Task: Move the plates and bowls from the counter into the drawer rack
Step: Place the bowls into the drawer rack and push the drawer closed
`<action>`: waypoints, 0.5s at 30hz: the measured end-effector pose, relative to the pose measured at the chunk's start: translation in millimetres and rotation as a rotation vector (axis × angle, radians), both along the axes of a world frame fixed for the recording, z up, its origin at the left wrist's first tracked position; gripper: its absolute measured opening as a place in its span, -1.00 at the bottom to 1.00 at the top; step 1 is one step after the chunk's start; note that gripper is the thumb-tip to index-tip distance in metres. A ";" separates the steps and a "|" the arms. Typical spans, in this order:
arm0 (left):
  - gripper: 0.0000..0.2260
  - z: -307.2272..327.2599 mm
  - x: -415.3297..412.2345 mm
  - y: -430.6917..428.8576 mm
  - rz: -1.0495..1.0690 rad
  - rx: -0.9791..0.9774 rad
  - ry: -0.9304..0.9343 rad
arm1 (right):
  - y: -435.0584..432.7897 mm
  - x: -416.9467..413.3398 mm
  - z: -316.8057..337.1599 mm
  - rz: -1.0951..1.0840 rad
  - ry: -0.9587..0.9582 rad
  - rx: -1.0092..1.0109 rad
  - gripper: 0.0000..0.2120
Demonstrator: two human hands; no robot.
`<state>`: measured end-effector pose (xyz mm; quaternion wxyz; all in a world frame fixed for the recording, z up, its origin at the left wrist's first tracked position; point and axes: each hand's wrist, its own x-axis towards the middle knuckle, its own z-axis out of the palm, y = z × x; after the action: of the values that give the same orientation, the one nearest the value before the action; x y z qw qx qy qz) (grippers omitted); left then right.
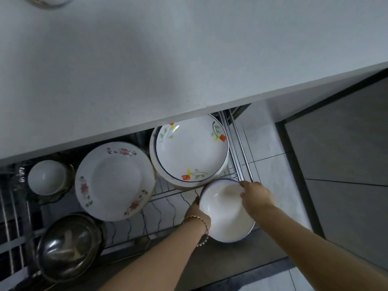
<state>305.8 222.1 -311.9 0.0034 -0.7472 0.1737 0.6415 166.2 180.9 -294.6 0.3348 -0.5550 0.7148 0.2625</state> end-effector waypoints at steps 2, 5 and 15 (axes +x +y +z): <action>-0.54 -0.8 1.6 -0.2 -0.016 -0.002 0.005 | 3.2 4.0 -1.4 0.055 0.070 -0.018 -0.63; -0.50 -2.2 -3.8 -2.1 -0.053 0.030 0.031 | 8.7 9.3 -0.1 0.166 0.144 -0.030 -0.62; -0.63 -7.7 -4.7 -3.0 -0.458 -0.022 -0.102 | 4.1 6.0 7.1 0.345 0.153 -0.062 -0.56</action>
<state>301.1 219.2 -319.7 0.1497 -0.7196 0.3455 0.5834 172.2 184.9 -287.4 0.2123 -0.6576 0.6403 0.3354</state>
